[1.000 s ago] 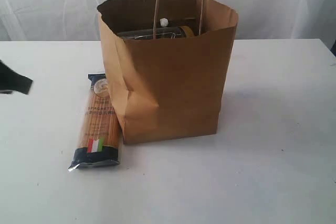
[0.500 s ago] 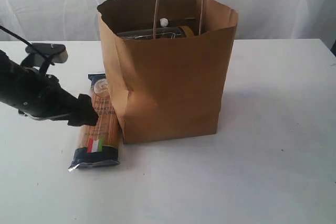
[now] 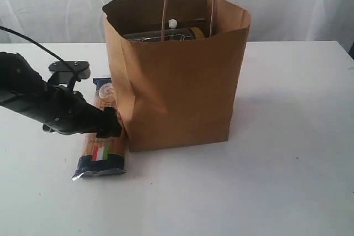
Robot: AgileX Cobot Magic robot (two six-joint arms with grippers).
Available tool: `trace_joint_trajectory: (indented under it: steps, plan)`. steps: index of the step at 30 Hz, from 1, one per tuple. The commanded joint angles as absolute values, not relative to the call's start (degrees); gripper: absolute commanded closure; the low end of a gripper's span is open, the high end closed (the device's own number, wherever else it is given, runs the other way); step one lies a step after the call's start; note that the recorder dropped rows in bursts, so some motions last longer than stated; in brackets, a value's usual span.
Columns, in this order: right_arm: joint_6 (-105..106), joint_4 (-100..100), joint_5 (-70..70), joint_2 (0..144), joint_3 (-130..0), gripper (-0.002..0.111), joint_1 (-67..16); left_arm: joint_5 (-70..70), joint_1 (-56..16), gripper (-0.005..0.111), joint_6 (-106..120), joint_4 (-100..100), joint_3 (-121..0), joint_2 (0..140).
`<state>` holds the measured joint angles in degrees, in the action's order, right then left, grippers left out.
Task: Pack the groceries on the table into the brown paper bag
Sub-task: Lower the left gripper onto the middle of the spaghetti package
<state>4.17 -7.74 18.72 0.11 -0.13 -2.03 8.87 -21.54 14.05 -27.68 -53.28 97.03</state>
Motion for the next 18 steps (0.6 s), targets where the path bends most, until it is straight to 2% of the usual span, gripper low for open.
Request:
trace_joint_trajectory:
  steps: [1, 14, 17, 18]
  plan:
    - [4.3, -7.6, 18.2, 0.0, 0.0, 0.108, -2.2, 7.1, -22.0, 0.002, 14.3, -28.3, -53.4, 99.1]
    - [4.3, -7.6, 18.2, 0.0, 0.0, 0.108, -2.2, 7.2, -22.0, 0.003, 14.3, -28.3, -53.4, 102.9]
    - [4.3, -7.6, 18.2, 0.0, 0.0, 0.108, -2.2, 8.4, -21.9, 0.017, 14.3, -28.3, -53.4, 102.9]
    - [4.3, -7.6, 18.2, 0.0, 0.0, 0.108, -2.2, 9.2, -21.7, 0.026, 14.1, -28.1, -53.4, 102.9]
